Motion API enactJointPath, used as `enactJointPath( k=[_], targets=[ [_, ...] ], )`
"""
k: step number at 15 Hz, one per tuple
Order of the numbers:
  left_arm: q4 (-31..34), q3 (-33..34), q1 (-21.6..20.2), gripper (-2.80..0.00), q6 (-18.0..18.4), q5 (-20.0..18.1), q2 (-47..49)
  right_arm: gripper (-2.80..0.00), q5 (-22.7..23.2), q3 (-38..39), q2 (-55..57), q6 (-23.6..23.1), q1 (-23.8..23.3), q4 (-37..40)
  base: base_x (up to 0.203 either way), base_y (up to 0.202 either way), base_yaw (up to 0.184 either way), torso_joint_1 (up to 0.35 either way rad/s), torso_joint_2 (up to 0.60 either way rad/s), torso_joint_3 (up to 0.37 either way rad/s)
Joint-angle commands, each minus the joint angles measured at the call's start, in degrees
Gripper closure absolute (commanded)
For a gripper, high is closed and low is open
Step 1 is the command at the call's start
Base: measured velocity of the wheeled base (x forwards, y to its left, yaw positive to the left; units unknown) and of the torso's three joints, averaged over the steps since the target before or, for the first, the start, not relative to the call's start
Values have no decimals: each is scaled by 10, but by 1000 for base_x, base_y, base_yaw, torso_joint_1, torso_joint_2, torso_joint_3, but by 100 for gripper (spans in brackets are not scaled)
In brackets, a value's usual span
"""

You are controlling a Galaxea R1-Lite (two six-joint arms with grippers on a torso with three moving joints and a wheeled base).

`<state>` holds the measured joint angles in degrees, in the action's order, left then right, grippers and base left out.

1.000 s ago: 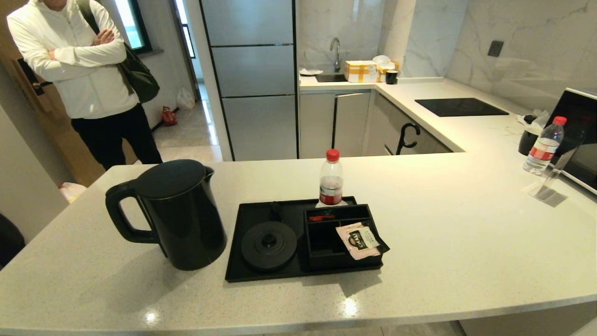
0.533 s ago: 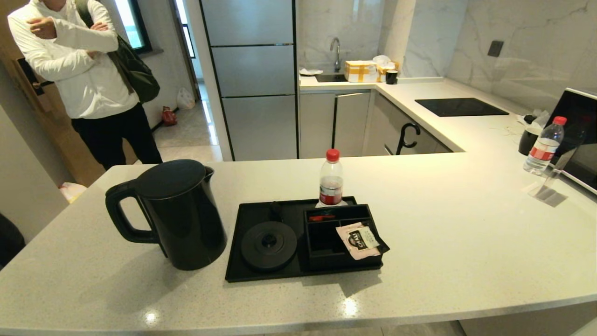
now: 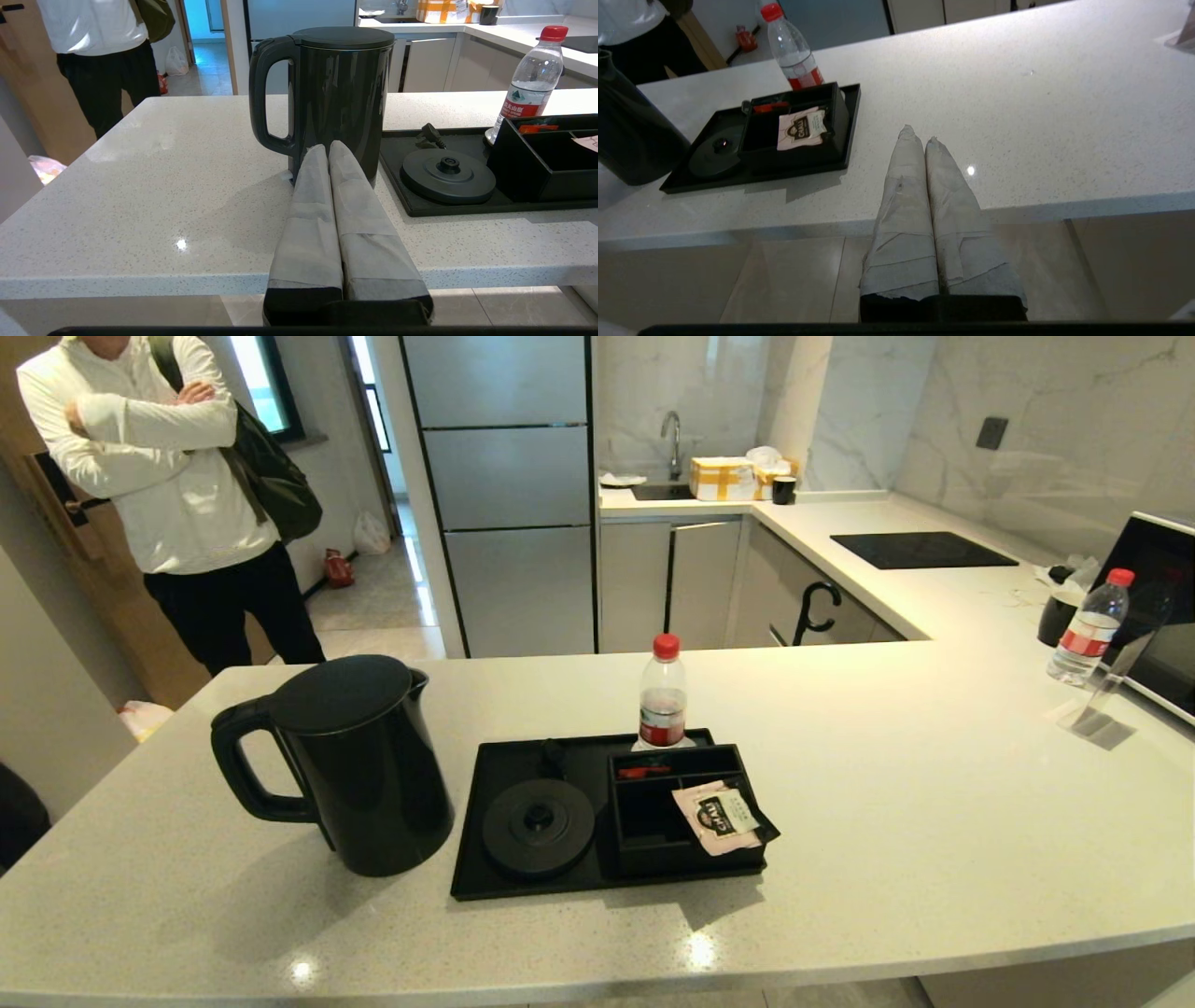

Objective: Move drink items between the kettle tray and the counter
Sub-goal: Pick up the bottled water

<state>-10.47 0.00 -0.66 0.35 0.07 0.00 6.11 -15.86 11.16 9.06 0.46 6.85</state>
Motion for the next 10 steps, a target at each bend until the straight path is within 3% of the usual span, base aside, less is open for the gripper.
enactJointPath(
  k=[1, 10],
  targets=[
    [-1, 23, 0, 0, 0, 0, -1, 0, 2, -4, 41, 1, 1, 0, 0, 0, 0, 0, 0, 0],
    [-2, 23, 0, 0, 0, 0, 0, 0, 14, 19, 37, 1, 1, -3, 0, 0, 0, 0, 0, 0]
  ],
)
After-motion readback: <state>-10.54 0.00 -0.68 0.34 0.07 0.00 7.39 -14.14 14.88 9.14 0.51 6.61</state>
